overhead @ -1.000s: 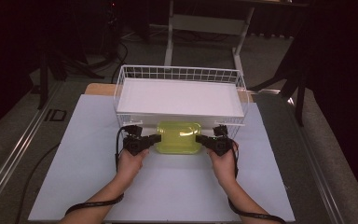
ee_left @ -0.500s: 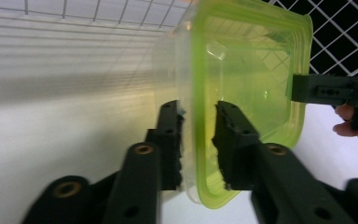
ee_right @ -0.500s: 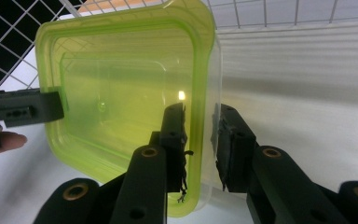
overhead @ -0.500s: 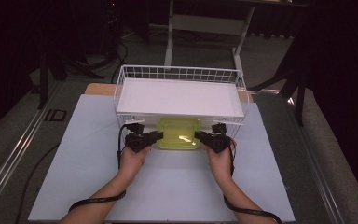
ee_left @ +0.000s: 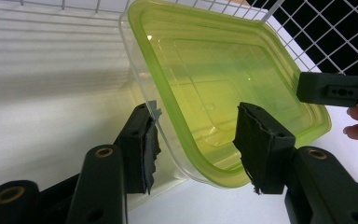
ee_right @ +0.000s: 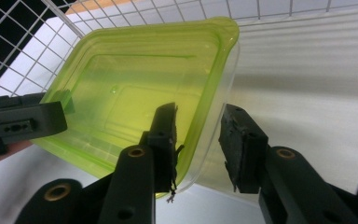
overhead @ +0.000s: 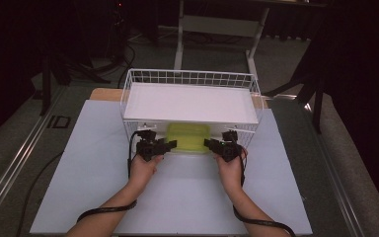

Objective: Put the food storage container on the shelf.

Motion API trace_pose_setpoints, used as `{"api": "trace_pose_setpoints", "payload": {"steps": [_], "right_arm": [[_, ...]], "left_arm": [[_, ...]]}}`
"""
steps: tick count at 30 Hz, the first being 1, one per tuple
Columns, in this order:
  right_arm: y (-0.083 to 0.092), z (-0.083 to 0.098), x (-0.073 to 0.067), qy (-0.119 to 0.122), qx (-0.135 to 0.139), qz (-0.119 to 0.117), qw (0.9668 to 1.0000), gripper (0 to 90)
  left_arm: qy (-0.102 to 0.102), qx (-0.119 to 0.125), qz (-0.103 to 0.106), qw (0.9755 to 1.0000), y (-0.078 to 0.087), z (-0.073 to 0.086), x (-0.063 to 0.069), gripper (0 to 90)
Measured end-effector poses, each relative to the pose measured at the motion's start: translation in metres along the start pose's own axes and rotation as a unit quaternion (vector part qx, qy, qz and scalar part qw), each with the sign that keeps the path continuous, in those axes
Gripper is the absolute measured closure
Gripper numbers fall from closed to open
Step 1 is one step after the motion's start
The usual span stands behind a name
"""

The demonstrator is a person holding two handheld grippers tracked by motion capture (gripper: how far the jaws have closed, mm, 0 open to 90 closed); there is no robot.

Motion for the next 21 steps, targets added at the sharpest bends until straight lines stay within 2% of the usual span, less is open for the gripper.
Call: {"api": "trace_pose_setpoints", "payload": {"steps": [2,3,4,5,6,7,9,10,11,14,16,17,18,21], "right_arm": [[-0.001,0.0,0.0,0.006,0.004,0.0,1.0,63.6],[-0.002,0.0,0.0,0.023,0.011,-0.004,0.9997,57.8],[-0.001,0.0,-0.001,0.025,0.017,-0.009,0.9995,56.1],[0.0,0.0,-0.002,0.02,0.018,-0.007,0.9996,56.0],[0.002,0.0,-0.004,0.019,0.019,-0.004,0.9996,55.3],[0.002,0.0,-0.004,0.019,0.019,-0.004,0.9996,55.3],[0.005,-0.001,-0.006,0.041,0.03,-0.004,0.9987,53.4],[0.009,-0.002,-0.009,0.055,0.035,-0.001,0.9979,52.4],[0.01,-0.002,-0.01,0.06,0.038,0.0,0.9975,51.3],[0.014,-0.002,-0.015,0.06,0.037,-0.005,0.9975,50.2],[0.015,-0.002,-0.016,0.066,0.04,-0.005,0.997,50.2],[0.017,-0.001,-0.018,0.075,0.041,-0.004,0.9964,49.3],[0.018,-0.001,-0.019,0.076,0.043,-0.004,0.9962,49.3],[0.021,-0.001,-0.023,0.079,0.047,-0.009,0.9957,48.9]], "left_arm": [[-0.001,0.003,0.001,1.0,0.0,-0.001,0.001,46.4],[-0.002,0.009,0.004,1.0,0.001,-0.002,0.001,39.3],[-0.006,0.019,0.013,0.9997,0.004,-0.004,0.002,38.9],[-0.006,0.019,0.013,0.9997,0.004,-0.004,0.002,38.7],[-0.012,0.029,0.028,0.9991,0.006,-0.004,0.004,36.3],[-0.012,0.029,0.028,0.9991,0.006,-0.004,0.004,33.5],[-0.024,0.034,0.035,0.9985,0.008,-0.003,0.005,33.5],[-0.031,0.037,0.04,0.9981,0.009,-0.003,0.006,29.6],[-0.032,0.041,0.039,0.9979,0.01,-0.002,0.007,27.1],[-0.032,0.038,0.029,0.9983,0.011,-0.001,0.007,26.8],[-0.021,0.031,0.027,0.999,0.01,0.0,0.006,26.1],[-0.021,0.032,0.027,0.9989,0.011,0.001,0.005,25.6],[-0.03,0.034,0.024,0.9987,0.012,0.002,0.005,25.1],[-0.028,0.031,0.028,0.9987,0.012,0.004,0.006,20.6]]}}
Point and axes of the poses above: each handheld gripper's, and its own axes: y roughly backward along the jaws, z roughly out of its underside, x roughly to its right, the point moved 3 cm from there along -y, roughly forward along the jaws, and after that the axes turned 2 degrees about y, right-handed, at the moved point
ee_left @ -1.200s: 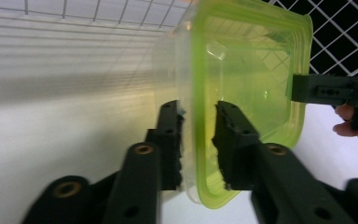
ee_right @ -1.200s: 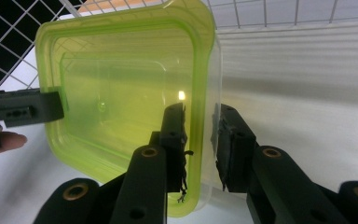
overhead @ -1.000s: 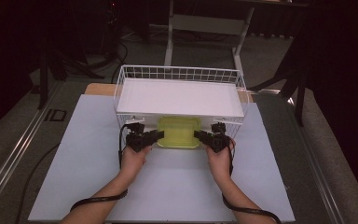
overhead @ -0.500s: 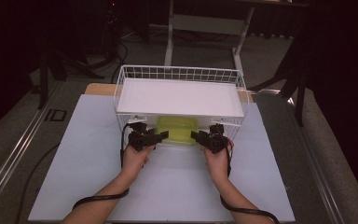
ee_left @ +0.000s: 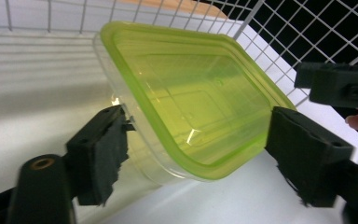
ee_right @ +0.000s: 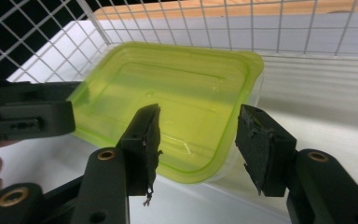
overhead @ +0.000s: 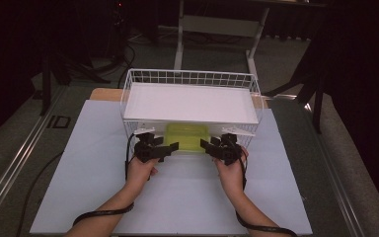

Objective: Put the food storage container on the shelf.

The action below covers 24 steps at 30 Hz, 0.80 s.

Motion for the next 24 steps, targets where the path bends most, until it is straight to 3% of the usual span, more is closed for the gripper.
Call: {"api": "trace_pose_setpoints", "payload": {"steps": [4,10,14,16,18,20,24], "right_arm": [[0.004,0.0,-0.004,0.002,0.003,-0.006,1.0,48.5],[0.011,0.002,-0.013,0.013,0.007,-0.012,0.9998,48.5],[0.013,0.006,-0.017,0.019,0.002,-0.017,0.9997,48.5],[0.014,0.009,-0.019,0.014,0.0,-0.024,0.9996,48.0],[0.014,0.01,-0.02,0.013,-0.002,-0.024,0.9996,47.4],[0.014,0.015,-0.026,0.034,-0.004,-0.021,0.9992,47.9],[0.014,0.019,-0.031,0.042,-0.01,-0.024,0.9988,47.9]], "left_arm": [[-0.005,-0.009,-0.011,0.9999,0.0,0.003,-0.001,17.6],[-0.02,0.005,-0.018,0.9996,0.004,0.003,0.001,14.9],[-0.033,0.015,-0.034,0.9988,0.008,0.004,0.004,14.4],[-0.049,0.019,-0.048,0.9974,0.01,0.006,0.003,14.4],[-0.051,0.024,-0.049,0.9972,0.013,0.008,0.003,14.4],[-0.057,0.024,-0.054,0.9966,0.016,0.011,0.004,14.4],[-0.059,0.023,-0.052,0.9966,0.025,0.016,0.006,14.4]]}}
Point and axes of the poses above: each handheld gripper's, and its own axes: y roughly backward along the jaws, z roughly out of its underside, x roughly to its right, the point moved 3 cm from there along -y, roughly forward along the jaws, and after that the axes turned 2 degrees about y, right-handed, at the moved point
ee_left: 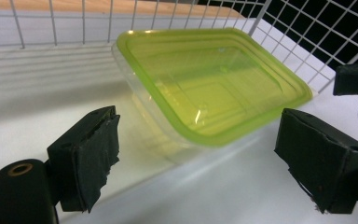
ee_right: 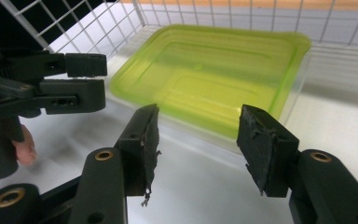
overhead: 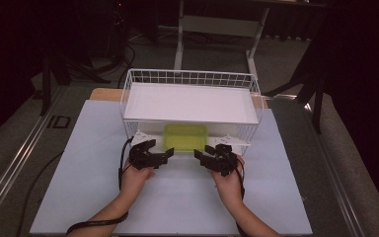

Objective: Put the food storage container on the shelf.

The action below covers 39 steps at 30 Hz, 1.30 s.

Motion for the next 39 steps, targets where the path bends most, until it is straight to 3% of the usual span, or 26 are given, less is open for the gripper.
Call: {"api": "trace_pose_setpoints", "payload": {"steps": [8,15,21,24,25,28,32,36,39], "right_arm": [[-0.006,0.009,-0.011,0.013,-0.012,-0.007,0.9998,49.2],[-0.013,0.011,-0.015,0.023,-0.014,0.008,0.9996,54.9],[-0.02,0.014,-0.018,0.024,-0.024,0.003,0.9994,61.6],[-0.027,0.018,-0.019,0.028,-0.038,0.004,0.9989,72.9],[-0.029,0.019,-0.019,0.03,-0.041,0.007,0.9987,81.6],[-0.036,0.02,-0.017,0.028,-0.059,0.004,0.9979,89.8],[-0.041,0.02,-0.014,0.022,-0.065,0.008,0.9976,89.8],[-0.048,0.019,-0.01,0.02,-0.067,0.019,0.9973,89.8],[-0.053,0.018,-0.006,0.014,-0.07,0.023,0.9972,89.7]], "left_arm": [[0.003,-0.013,0.021,0.9997,0.023,0.009,0.004,14.4],[0.009,-0.022,0.043,0.9988,0.043,0.022,0.006,14.4],[0.002,-0.03,0.055,0.998,0.05,0.029,0.005,14.3],[-0.001,-0.038,0.06,0.9975,0.053,0.032,0.006,14.3],[-0.002,-0.042,0.063,0.9971,0.054,0.034,0.008,14.3],[-0.014,-0.045,0.058,0.9972,0.058,0.035,0.011,14.2],[-0.016,-0.046,0.059,0.9971,0.061,0.039,0.012,14.2],[-0.038,-0.044,0.053,0.9969,0.061,0.045,0.013,10.1],[-0.037,-0.048,0.059,0.9964,0.059,0.048,0.012,8.8]]}}
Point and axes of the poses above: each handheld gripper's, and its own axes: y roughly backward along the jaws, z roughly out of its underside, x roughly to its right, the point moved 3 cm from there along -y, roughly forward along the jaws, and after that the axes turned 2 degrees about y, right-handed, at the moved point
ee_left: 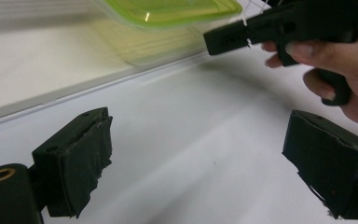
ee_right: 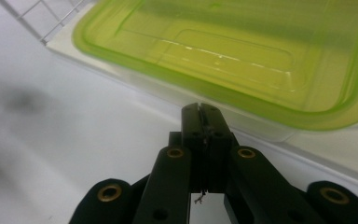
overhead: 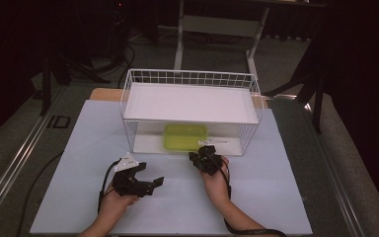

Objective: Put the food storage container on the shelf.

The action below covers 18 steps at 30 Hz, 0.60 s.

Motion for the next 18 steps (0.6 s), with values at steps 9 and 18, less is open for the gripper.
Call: {"api": "trace_pose_setpoints", "payload": {"steps": [9,18], "right_arm": [[-0.014,-0.007,-0.002,-0.001,0.006,-0.003,1.0,89.7],[-0.025,-0.019,-0.004,-0.013,0.015,0.002,0.9998,89.8]], "left_arm": [[0.01,-0.004,0.012,0.9999,-0.003,0.002,-0.002,8.7],[0.003,0.0,0.011,0.9999,-0.001,0.0,-0.002,8.7]]}}
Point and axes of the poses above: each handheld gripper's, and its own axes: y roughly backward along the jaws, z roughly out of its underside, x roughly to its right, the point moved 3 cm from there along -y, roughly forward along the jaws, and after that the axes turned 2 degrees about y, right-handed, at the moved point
